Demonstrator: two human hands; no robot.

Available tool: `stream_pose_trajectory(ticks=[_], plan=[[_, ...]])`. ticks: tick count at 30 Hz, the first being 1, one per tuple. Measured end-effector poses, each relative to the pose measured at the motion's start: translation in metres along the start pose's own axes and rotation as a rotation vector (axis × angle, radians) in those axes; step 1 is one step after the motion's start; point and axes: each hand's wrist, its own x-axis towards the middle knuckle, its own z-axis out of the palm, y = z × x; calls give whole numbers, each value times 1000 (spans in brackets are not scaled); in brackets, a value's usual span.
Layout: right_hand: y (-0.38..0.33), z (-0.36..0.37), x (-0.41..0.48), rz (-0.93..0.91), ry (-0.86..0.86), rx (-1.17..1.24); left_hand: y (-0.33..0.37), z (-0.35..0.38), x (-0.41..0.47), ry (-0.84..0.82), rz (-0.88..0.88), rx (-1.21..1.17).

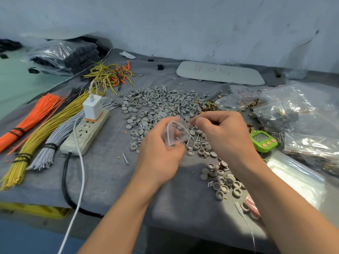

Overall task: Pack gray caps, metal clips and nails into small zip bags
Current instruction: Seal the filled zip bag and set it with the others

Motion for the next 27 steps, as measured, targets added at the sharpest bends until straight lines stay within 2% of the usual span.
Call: stream_pose_trajectory(ticks=[2,5,8,15,23,27], plan=[[7,-4,8,50,36,-120,1,-8,3,112,-10,-82],[14,0,15,111,-69,-418,5,-23,7,311,-5,-167],[18,11,22,108,-143,-628,5,-33,9,428,13,-55],[26,42,30,64,-192,-812,-5,-23,9,231,-7,249],[27,57,44,105,-314,-744,-18,-20,10,159,-6,317],[31,56,42,60,-349,-826,-20,-19,11,154,-10,349]])
